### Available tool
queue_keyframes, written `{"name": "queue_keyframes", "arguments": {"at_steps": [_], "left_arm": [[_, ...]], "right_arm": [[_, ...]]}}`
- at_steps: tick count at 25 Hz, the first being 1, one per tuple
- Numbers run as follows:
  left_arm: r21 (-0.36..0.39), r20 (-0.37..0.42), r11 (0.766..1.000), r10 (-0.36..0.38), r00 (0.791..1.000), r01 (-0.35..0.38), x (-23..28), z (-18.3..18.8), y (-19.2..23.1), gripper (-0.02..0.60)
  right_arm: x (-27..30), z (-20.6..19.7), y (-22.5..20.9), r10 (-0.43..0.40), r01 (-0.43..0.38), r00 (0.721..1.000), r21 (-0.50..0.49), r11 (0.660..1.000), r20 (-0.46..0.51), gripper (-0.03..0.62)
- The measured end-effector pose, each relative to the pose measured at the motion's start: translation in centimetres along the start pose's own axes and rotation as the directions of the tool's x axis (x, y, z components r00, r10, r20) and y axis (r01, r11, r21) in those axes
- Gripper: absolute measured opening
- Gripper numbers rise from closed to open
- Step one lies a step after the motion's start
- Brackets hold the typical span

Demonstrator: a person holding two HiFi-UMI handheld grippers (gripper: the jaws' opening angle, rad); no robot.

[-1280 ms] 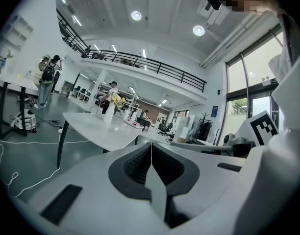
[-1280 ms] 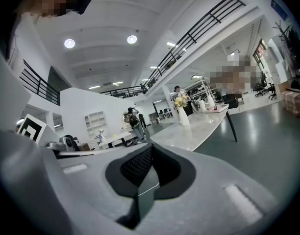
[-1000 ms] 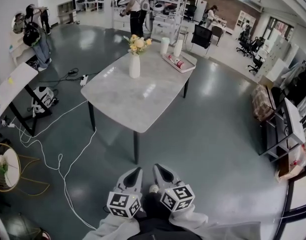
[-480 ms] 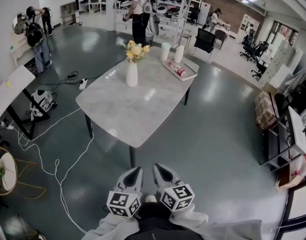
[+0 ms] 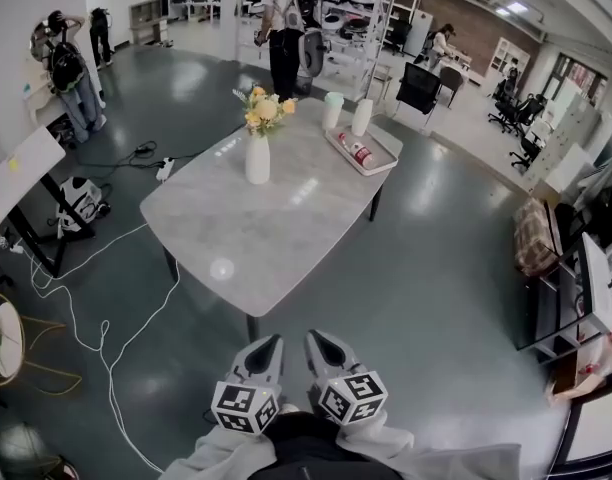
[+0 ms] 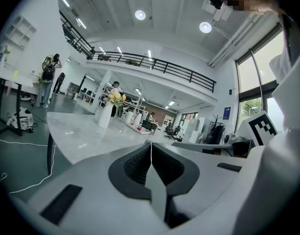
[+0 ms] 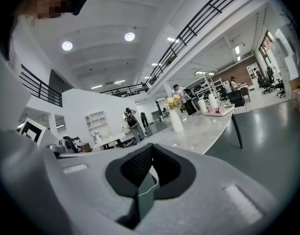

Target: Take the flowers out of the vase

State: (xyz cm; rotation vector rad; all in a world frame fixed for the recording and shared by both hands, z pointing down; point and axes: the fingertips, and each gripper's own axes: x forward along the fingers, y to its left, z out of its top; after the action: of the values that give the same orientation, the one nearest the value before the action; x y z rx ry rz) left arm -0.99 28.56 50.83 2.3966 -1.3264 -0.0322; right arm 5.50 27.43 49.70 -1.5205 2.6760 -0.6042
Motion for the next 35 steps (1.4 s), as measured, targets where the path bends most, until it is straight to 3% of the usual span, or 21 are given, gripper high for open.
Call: {"name": "queue_keyframes", "arguments": {"at_steps": [9, 35], "left_arm": [[0.014, -0.010, 1.000, -0.002, 1.000, 0.002, 4.6, -0.7, -1.9, 0.006], [-0.001, -0.027, 1.000, 0.010, 1.000, -0.010, 5.6, -1.9, -2.5, 0.006]], "right_arm": [[0.4, 0.5, -4.4, 0.011, -0.011, 1.000, 0.027, 1.000, -0.004, 0.000], [-0.9, -0.8, -6.3, 0.006, -0.005, 1.000, 0.058, 0.998, -0.019, 0.000]]}}
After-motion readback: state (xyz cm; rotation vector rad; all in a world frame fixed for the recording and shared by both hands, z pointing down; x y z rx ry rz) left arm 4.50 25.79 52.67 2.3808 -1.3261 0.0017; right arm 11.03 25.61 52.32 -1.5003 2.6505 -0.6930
